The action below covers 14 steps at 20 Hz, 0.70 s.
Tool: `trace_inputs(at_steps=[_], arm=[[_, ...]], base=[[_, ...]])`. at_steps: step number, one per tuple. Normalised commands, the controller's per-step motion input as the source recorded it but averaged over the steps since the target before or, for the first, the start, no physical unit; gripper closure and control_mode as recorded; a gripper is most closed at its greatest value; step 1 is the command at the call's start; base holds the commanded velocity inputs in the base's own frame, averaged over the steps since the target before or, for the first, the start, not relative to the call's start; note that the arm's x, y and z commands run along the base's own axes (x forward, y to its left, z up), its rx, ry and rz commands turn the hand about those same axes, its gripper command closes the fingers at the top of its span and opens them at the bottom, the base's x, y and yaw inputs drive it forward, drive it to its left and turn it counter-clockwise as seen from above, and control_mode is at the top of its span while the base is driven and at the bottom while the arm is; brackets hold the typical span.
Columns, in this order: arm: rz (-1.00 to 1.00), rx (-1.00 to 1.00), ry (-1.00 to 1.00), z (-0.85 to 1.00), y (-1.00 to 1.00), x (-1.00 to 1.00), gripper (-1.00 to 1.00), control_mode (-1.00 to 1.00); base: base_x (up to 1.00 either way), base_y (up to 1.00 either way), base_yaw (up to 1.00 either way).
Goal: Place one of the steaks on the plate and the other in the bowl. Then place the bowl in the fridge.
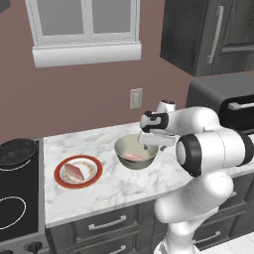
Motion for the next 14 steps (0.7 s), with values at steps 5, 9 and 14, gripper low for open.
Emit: trace_inputs(at_steps=[5,9,14], arm=[[0.00,0.00,-0.02,-0.01,0.05,0.00,1.00,-1.00],[0.00,0.00,-0.07,-0.01,0.00,0.00,1.00,-1.00],[-0.06,0.00,-0.05,-0.03,0.02,-0.07,1.00,-1.00]], base=[[0.00,0.00,0.00],[0.00,0.00,0.00],[0.00,0.00,0.00]])
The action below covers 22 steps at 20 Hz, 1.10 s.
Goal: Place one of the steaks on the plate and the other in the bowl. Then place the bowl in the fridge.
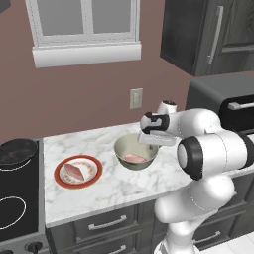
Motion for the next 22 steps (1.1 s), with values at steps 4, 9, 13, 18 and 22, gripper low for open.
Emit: trace_inputs(at_steps=[4,9,13,18,22], arm=[[-0.28,0.06,-0.03,0.11,0.03,-0.43,1.00,-1.00],[-0.30,0.16,0.08,0.66,0.10,-0.37,1.00,-1.00],[-0.24,0.15,0.08,0.47,0.08,-0.44,1.00,-1.00],[-0.21,0.13,0.13,0.73,0.03,-0.57,1.00,-1.00],[-0.19,0.07,0.07,0.98,0.04,-0.66,1.00,-1.00]], base=[[0.00,0.00,0.00],[0.00,0.00,0.00],[0.00,0.00,0.00],[0.00,0.00,0.00],[0.00,0.00,0.00]])
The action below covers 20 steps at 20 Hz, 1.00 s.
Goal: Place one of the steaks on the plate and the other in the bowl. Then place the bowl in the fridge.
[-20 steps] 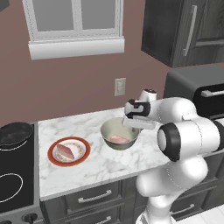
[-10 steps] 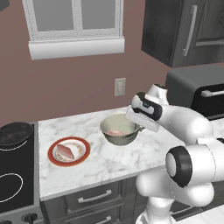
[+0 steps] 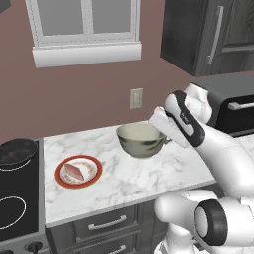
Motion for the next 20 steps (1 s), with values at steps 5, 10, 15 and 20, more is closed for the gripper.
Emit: trace_inputs(at_steps=[5,10,15,20], arm=[[-0.10,0.00,0.05,0.43,-0.05,-0.88,1.00,-1.00],[0.00,-0.05,-0.24,0.11,-0.03,-1.00,1.00,-1.00],[0.00,-0.10,-0.31,0.02,-0.25,-0.64,1.00,-1.00],[0.00,-0.03,0.00,0.25,-0.34,0.02,1.00,-1.00]], base=[[0.00,0.00,0.00],[0.00,0.00,0.00],[0.00,0.00,0.00],[0.00,0.00,0.00]])
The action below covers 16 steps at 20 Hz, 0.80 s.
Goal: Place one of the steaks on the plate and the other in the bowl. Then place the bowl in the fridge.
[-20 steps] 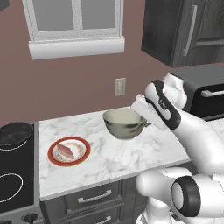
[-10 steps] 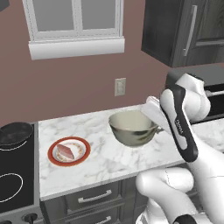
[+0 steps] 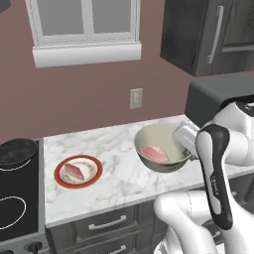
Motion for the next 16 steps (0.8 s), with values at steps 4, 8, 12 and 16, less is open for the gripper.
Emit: trace_inputs(at_steps=[4,8,12,16], arm=[[0.00,0.00,0.00,0.05,-0.55,0.00,1.00,-1.00],[0.00,0.03,0.05,0.05,-0.47,0.00,1.00,-1.00],[0.00,0.07,0.10,0.14,-0.34,0.00,1.00,-1.00],[0.00,0.07,0.05,0.00,-0.01,0.00,1.00,-1.00]], base=[[0.00,0.00,0.00],[0.00,0.00,0.00],[0.00,0.00,0.00],[0.00,0.00,0.00]])
